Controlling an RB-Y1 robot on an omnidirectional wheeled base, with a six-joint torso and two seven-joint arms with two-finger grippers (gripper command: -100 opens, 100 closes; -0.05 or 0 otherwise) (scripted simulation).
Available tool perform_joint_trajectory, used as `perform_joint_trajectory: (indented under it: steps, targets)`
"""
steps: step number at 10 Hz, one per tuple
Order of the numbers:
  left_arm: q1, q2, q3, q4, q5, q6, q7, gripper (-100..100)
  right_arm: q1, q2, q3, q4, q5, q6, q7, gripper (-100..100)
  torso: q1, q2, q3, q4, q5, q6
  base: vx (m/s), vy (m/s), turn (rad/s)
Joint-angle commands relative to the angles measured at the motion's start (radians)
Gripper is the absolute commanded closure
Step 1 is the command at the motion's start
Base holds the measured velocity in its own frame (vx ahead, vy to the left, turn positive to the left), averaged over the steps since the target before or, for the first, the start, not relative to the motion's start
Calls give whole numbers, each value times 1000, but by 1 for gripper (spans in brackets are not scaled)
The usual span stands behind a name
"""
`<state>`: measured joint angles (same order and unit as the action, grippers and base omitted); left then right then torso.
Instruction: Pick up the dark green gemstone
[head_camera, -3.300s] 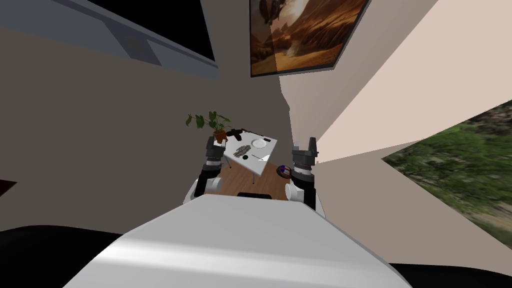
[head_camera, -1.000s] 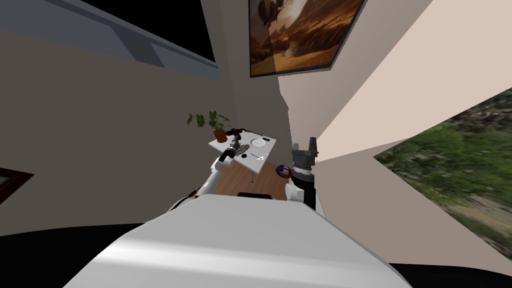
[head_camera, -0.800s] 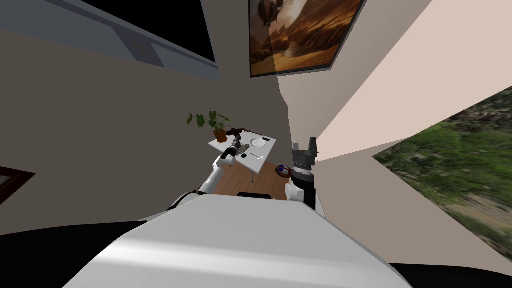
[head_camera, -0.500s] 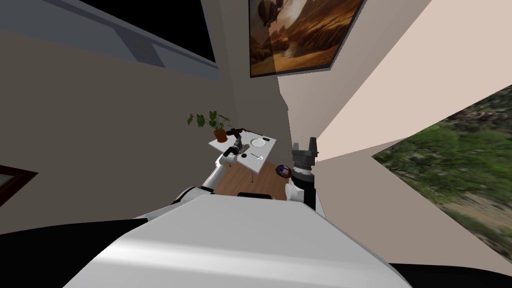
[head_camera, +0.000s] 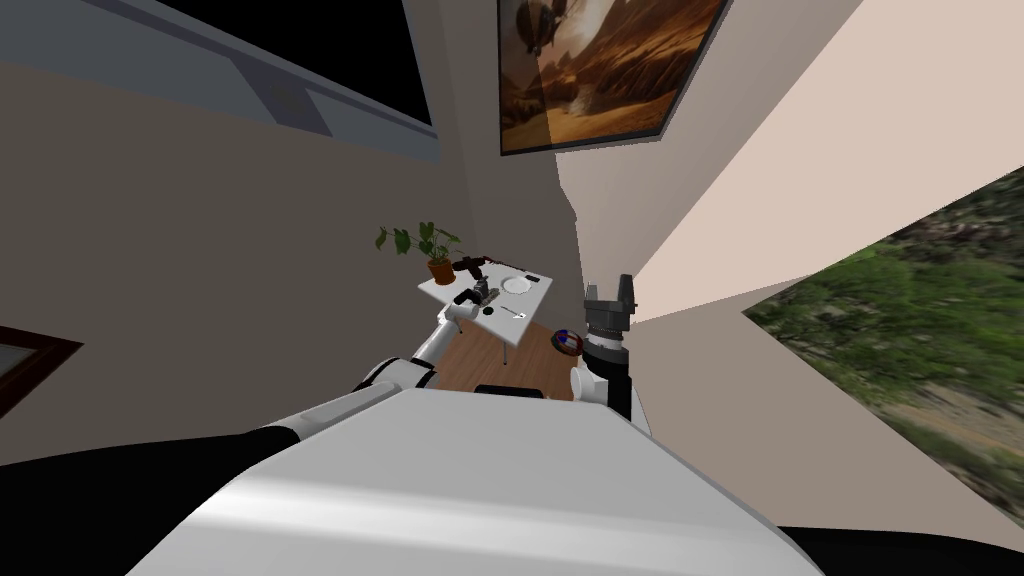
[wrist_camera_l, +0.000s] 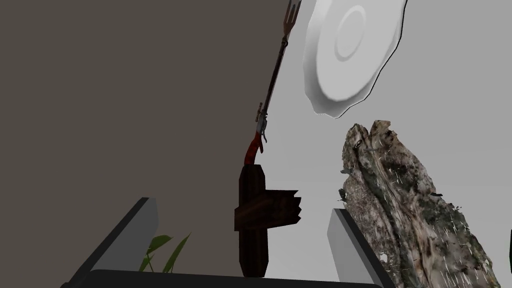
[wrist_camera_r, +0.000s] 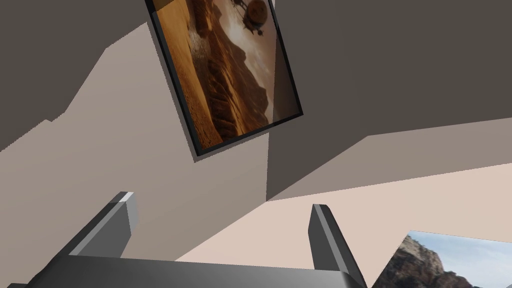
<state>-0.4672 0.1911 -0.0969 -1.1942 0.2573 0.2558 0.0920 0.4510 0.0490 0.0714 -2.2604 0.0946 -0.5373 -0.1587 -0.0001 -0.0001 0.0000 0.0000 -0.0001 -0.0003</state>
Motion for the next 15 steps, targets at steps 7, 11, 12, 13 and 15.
perform_joint_trajectory:
  steps: [7,11,12,13,15]
  targets:
    - [-160,-29,-21,238,34,204,3,-100,0,0,0,0,0,0,0,0,0,0,0,0,0,0,-5,3,2]
    - [-242,-52,-36,329,52,303,8,-100,0,0,0,0,0,0,0,0,0,0,0,0,0,0,-1,5,0]
    - [-242,-52,-36,354,52,313,8,-100,0,0,0,0,0,0,0,0,1,0,0,0,0,0,-1,13,-5]
    - [-242,-52,-36,354,52,313,8,-100,0,0,0,0,0,0,0,0,1,0,0,0,0,0,-1,5,2]
    - [-281,-66,-43,410,59,363,10,-100,0,0,0,0,0,0,0,0,1,0,0,0,0,0,0,13,1]
